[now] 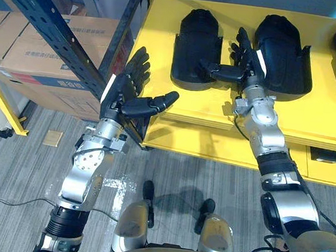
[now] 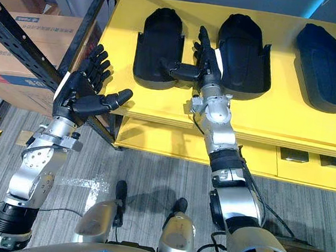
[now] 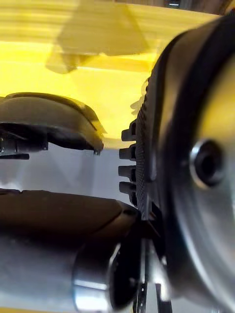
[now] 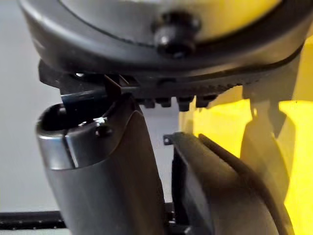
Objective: Walk over and take three plastic housings, then place them on the shelf
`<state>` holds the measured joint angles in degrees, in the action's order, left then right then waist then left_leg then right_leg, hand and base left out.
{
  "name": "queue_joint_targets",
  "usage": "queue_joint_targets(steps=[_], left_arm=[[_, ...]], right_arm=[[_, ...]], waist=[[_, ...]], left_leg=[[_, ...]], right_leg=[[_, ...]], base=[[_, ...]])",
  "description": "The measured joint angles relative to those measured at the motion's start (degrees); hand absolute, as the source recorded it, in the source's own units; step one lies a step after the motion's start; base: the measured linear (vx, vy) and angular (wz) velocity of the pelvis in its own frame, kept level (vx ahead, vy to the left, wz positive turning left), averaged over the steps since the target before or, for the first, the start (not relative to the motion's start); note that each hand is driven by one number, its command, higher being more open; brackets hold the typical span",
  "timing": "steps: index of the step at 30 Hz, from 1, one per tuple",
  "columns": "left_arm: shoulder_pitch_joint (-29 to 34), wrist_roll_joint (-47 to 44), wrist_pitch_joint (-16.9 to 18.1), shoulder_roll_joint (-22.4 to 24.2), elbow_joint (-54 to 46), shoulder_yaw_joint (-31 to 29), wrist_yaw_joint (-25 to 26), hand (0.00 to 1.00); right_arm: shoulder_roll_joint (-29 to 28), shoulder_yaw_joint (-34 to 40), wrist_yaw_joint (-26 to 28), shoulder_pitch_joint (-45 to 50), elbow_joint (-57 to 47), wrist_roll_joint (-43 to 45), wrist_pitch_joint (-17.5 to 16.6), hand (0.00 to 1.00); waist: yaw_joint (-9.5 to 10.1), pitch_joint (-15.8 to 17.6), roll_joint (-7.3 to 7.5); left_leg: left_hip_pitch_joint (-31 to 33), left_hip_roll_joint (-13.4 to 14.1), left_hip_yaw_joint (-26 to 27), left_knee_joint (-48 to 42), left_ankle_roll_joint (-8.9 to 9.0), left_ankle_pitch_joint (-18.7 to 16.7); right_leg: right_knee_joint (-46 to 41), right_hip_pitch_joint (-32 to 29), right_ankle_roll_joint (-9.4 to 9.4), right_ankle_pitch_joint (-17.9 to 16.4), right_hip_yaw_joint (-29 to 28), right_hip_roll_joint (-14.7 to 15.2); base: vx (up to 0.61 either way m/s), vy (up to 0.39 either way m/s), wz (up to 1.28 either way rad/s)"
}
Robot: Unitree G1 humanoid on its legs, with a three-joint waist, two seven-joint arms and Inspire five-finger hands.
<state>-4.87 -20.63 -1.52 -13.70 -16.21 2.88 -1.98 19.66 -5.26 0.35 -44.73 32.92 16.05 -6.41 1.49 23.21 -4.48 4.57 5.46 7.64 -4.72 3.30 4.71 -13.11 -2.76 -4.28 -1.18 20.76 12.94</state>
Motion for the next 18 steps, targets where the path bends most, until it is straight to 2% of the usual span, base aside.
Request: queue_joint_targets(steps=[13,18], left_arm=[[0.8,0.0,0.0,0.4,0.0,0.7,0.0,1.0],[0.8,1.0,0.0,0.5,0.0,1.4,0.4,1.0]], right_arm=[[0.2,-0.1,0.2,-0.1,0.0,0.1,-0.3,1.0],[-0.2,-2.4,-1.1,0.0,-2.5,0.0,-0.3,1.0]], waist=[[0.13,0.1,-0.19],[0.1,0.1,-0.19]], left_leg=[[0.0,0.1,-0.1,0.2,0.16,0.3],[0.1,0.2,0.2,0.1,0.21,0.3]], right_leg=[[-0.7,-0.3,0.19,-0.4,0.2,0.0],[-0.7,-0.6,0.16,-0.4,-0.3,-0.2]], base=[[0.0,0.0,0.0],[0.0,-0.005,-0.03]])
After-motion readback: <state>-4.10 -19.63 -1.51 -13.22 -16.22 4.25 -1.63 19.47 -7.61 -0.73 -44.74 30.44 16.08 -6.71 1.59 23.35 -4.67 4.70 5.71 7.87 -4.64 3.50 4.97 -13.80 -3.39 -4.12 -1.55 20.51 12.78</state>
